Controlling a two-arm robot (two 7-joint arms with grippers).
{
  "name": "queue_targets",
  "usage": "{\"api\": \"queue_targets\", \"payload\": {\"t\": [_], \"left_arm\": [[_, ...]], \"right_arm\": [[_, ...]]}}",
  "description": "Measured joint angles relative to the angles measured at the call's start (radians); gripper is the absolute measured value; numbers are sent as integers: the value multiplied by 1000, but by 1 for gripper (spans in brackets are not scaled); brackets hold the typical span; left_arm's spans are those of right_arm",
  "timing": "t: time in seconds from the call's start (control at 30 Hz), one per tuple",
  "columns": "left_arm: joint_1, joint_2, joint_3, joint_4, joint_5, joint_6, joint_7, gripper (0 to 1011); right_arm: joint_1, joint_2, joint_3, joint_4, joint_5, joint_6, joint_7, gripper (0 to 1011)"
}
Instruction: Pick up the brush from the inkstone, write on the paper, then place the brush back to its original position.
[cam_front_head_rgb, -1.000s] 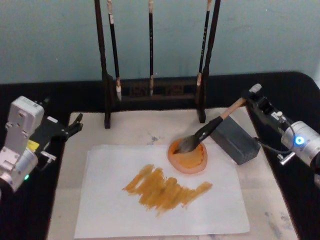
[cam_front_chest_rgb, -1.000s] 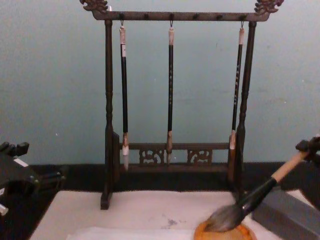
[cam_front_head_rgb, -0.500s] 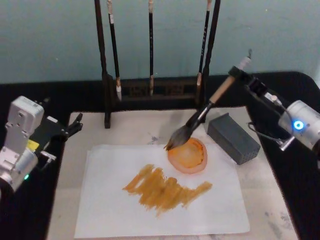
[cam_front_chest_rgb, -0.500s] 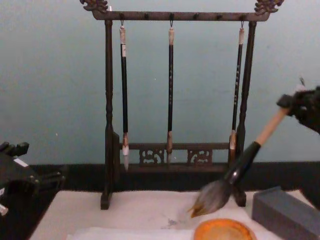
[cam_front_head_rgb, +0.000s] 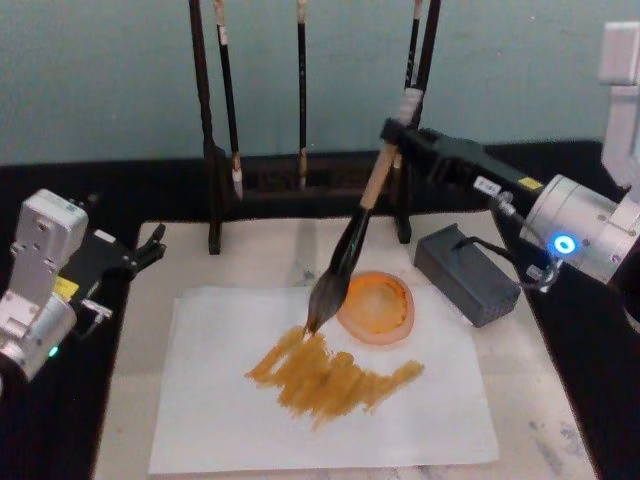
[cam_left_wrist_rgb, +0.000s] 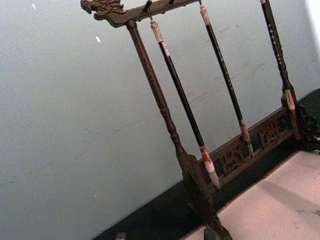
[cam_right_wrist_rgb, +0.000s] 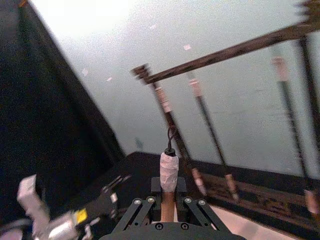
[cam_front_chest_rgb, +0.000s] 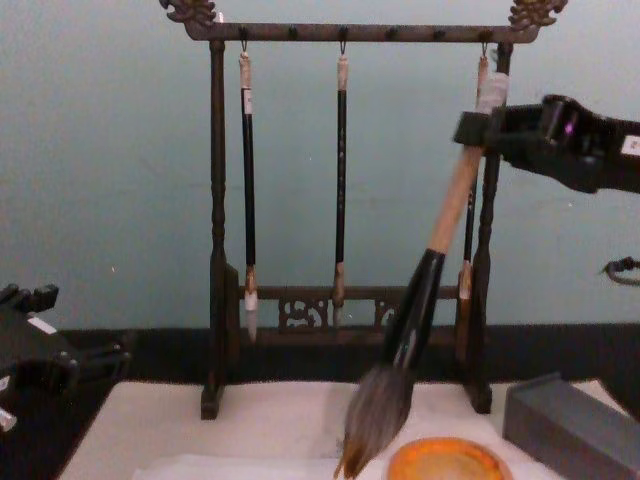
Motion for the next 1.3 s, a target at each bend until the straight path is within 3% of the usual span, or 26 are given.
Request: {"api": "queue_targets", "payload": {"t": [0.2,0.5,0.9,1.3], "left_arm": [[0,0,0,0,0,0,0,1010],[0,0,0,0,0,0,0,1010],[0,0,0,0,0,0,0,1010],[0,0,0,0,0,0,0,1010]], "right_arm": [[18,23,-55,-33,-71,-11,47,168],[19,6,-101,-11,-149,-36,83,168],[17,-17,-124,22,-222,-32,104,168],[11,-32,-116,47,-280,-28,107,168]]}}
